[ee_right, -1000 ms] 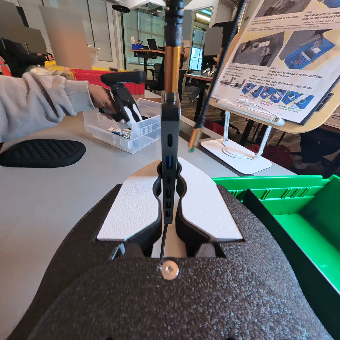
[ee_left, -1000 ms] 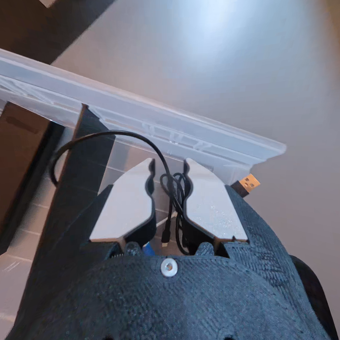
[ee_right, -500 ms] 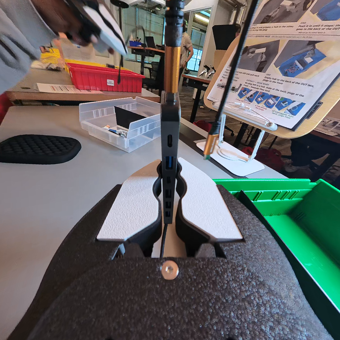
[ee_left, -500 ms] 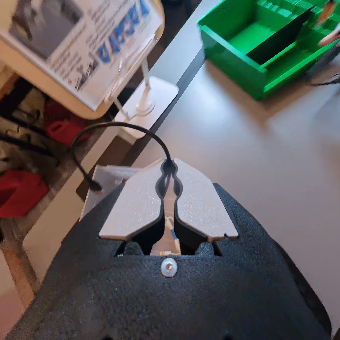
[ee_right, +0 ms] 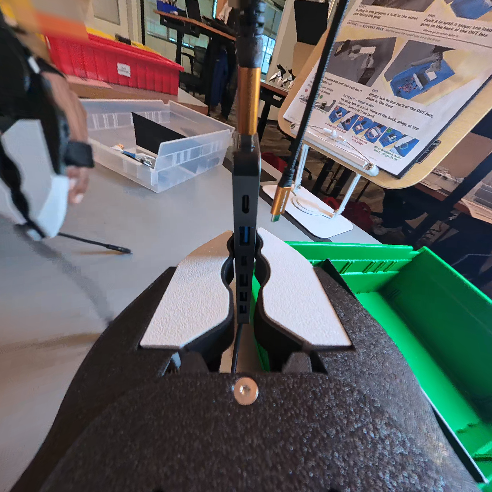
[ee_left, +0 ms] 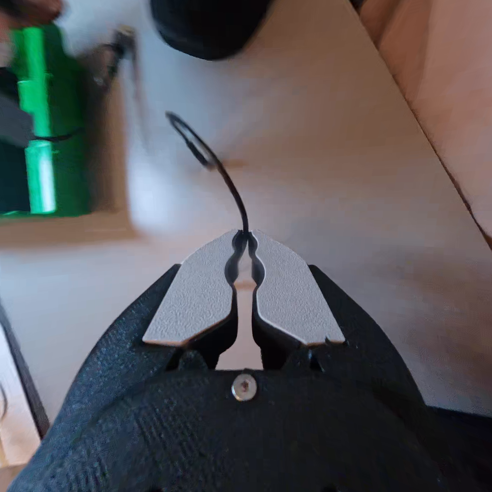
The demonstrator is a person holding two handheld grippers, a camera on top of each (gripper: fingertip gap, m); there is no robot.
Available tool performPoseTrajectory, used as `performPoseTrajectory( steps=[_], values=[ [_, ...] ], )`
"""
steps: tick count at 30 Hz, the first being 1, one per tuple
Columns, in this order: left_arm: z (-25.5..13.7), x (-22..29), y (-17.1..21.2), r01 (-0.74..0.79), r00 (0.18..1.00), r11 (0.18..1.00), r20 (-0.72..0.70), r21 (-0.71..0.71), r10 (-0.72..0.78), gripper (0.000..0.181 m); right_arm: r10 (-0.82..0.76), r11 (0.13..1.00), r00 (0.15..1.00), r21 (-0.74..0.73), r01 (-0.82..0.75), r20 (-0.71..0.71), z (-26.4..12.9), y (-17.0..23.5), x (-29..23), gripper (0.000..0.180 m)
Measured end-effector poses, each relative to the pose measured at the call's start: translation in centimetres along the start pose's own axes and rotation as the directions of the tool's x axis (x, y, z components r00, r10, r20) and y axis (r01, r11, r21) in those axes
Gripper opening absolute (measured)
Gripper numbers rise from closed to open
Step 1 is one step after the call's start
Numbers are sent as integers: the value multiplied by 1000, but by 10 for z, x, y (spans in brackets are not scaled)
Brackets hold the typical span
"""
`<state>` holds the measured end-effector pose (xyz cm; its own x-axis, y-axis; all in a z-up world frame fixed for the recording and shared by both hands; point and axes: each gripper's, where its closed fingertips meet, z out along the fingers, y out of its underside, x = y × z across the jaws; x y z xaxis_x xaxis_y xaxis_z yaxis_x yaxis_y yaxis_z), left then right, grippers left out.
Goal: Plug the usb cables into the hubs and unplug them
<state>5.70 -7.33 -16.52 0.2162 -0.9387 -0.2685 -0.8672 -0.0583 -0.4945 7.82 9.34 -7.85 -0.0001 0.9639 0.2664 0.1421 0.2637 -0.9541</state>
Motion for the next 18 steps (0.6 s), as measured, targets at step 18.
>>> performPoseTrajectory(
  steps=[18],
  values=[
    [50,-2,-14,597,797,796,39,96,-603,44,-50,997,999,-60,49,-18,7,12,-1,11]
  ],
)
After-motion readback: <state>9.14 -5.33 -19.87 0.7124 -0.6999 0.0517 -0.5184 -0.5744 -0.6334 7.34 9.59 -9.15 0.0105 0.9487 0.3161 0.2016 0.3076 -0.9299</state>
